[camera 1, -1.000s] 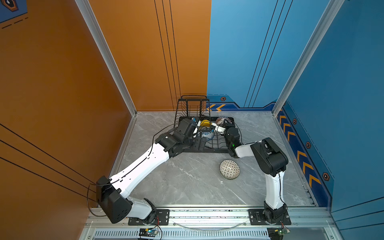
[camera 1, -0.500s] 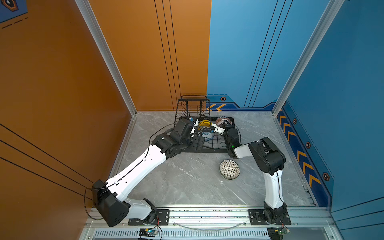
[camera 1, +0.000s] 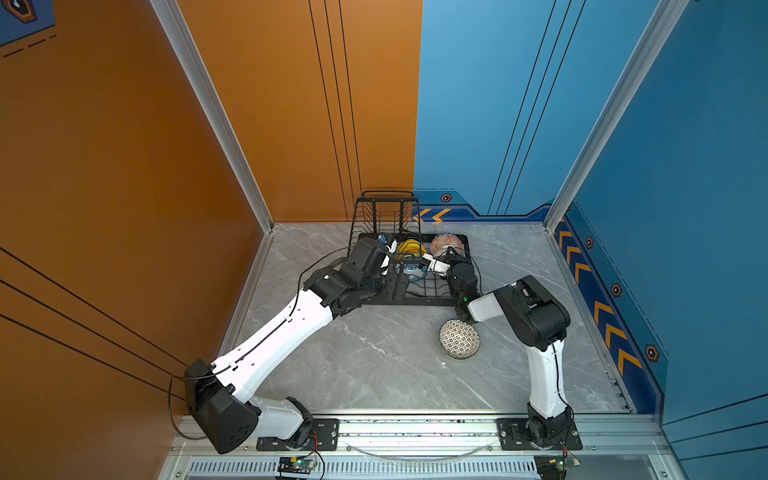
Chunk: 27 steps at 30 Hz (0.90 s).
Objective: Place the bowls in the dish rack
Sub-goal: 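Lower the pink striped bowl beside the orange bowl with the right gripper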
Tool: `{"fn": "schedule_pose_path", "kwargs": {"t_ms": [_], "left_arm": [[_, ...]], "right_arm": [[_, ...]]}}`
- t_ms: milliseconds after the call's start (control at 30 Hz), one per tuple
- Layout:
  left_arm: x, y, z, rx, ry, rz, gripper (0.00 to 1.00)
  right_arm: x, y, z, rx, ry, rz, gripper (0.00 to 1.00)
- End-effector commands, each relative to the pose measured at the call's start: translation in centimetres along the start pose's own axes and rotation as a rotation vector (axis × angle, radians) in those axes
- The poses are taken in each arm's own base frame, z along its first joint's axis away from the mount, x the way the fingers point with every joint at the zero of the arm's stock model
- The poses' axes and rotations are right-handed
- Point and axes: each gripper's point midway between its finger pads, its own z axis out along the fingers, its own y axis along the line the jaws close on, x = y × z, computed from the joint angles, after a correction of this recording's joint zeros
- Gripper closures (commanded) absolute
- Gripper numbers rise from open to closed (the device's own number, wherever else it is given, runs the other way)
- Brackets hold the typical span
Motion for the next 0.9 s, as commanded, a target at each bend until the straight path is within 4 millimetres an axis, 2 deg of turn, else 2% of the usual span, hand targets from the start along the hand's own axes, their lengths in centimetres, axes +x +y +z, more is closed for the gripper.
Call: {"fn": "schedule_pose_path", "kwargs": {"t_ms": [0, 33, 100, 500, 633, 867], "left_arm": [[0.5, 0.2, -0.4, 0.010, 0.010, 0.000, 0.02], [0.4, 0.2, -0.5, 0.013, 0.009, 0.000, 0.02], [0.4, 0.2, -0.4, 0.013, 0.009, 0.000, 0.02], [0.2, -0.1, -0.4, 0.022, 0.009, 0.001, 0.02], [0.2, 0.0, -0.4, 0.022, 0.010, 0.002, 0.02], [0.4, 0.1, -0.4, 0.018, 0.012, 0.001, 0.02]], "right_arm": [[-0.3, -1.8, -0.6, 0.037, -0.006, 0.081, 1.00], [-0.2, -1.3, -0.6, 0.020, -0.005, 0.085, 1.00], [-0.3, -2.0, -0.9, 0.011, -0.009, 0.103, 1.00], [0.0, -0.5, -0.9, -0.095, -0.004, 0.120, 0.99], [-0.1, -0.3, -0.7, -0.107, -0.003, 0.118, 0.91], [-0.1, -0.5, -0.6, -0.109, 0.000, 0.118, 0.83]]}}
